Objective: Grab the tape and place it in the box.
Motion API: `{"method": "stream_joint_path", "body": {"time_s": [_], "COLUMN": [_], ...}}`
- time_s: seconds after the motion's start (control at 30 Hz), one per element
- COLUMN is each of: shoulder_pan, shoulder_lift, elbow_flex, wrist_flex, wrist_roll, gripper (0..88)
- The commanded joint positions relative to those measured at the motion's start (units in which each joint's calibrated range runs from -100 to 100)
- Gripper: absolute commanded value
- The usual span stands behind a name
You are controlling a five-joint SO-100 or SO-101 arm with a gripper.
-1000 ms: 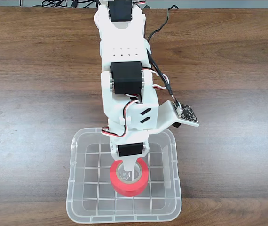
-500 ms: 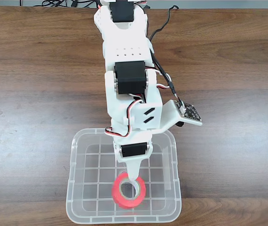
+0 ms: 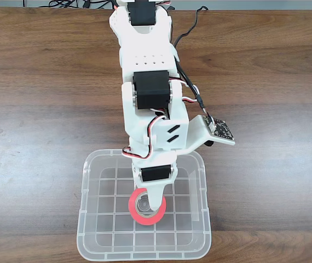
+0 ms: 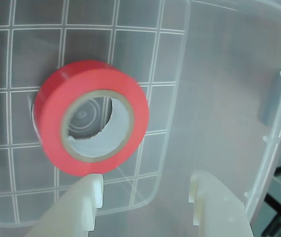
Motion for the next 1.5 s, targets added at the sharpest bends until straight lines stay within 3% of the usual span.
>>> {"method": "stream_joint_path", "body": {"time_s": [0.0,0.17,0.33,0.53,0.77,0.93,1.47], "shoulder_pan": [1.34,1.34,2.36,3.39,3.17,4.56,0.39], "shoulder_lift": [-2.99,-3.15,-4.6,-10.79,-20.2,-26.96,-77.24], "elbow_flex": [-5.55,-5.63,-5.72,-5.72,-5.28,-2.48,61.65], "wrist_flex": [1.15,2.34,6.03,9.96,21.69,21.78,21.52], "wrist_roll": [-0.06,0.1,-0.27,-0.27,-0.53,-1.01,-0.96], "gripper": [17.1,15.6,0.7,1.3,1.3,1.3,1.3]}}
